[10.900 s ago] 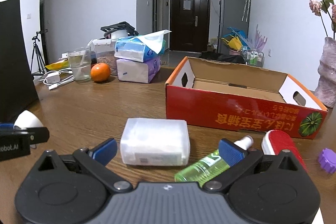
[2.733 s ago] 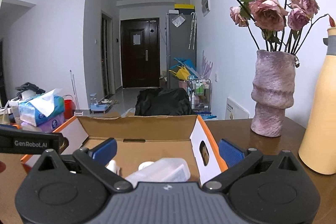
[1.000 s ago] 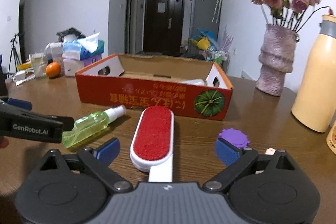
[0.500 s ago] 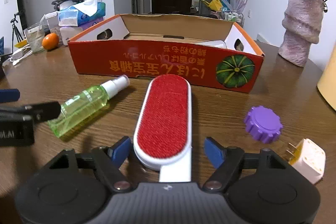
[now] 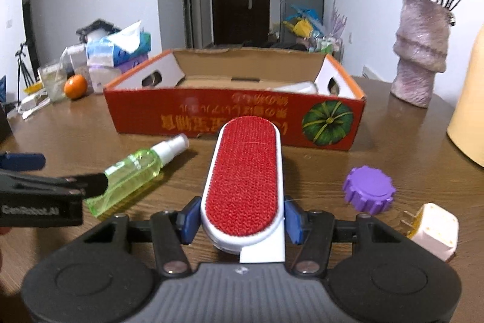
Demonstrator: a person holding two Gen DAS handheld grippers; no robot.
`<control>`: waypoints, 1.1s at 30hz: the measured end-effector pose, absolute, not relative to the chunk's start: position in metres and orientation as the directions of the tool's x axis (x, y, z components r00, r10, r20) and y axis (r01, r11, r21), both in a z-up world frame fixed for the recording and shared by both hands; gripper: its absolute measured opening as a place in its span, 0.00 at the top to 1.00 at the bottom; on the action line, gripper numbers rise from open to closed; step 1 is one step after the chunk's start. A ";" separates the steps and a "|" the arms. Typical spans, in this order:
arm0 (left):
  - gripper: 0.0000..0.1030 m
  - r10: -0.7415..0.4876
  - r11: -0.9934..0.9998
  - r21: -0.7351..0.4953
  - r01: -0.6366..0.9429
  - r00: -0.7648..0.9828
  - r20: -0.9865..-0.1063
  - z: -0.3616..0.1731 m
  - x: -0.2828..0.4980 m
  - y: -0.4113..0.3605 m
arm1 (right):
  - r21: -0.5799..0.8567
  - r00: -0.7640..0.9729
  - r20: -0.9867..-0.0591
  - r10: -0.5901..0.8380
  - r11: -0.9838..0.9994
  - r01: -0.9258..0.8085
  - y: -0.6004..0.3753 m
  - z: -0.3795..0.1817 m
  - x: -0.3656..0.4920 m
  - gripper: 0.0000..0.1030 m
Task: Organize rigid objects
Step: 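Grasp the red-and-white lint brush with the right tool, then grasp the green spray bottle with the left tool while the right tool holds the lint brush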
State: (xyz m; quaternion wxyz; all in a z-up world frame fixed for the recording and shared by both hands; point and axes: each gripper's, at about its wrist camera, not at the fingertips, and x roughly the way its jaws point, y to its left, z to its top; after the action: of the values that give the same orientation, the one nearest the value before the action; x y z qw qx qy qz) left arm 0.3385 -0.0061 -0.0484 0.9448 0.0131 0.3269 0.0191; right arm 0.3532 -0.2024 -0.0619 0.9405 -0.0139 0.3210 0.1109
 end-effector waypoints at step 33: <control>0.36 -0.028 0.999 0.014 0.051 0.738 -0.675 -0.071 0.371 -0.032 | 0.071 0.828 -0.540 0.154 0.988 -0.138 -0.229 -0.049 0.342 0.46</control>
State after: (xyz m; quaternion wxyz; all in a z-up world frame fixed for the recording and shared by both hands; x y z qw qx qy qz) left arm 0.3709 -0.0316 -0.0707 0.9320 0.0160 0.3616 -0.0211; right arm 0.3417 -0.2289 -0.0487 0.9558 0.0142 0.2835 0.0766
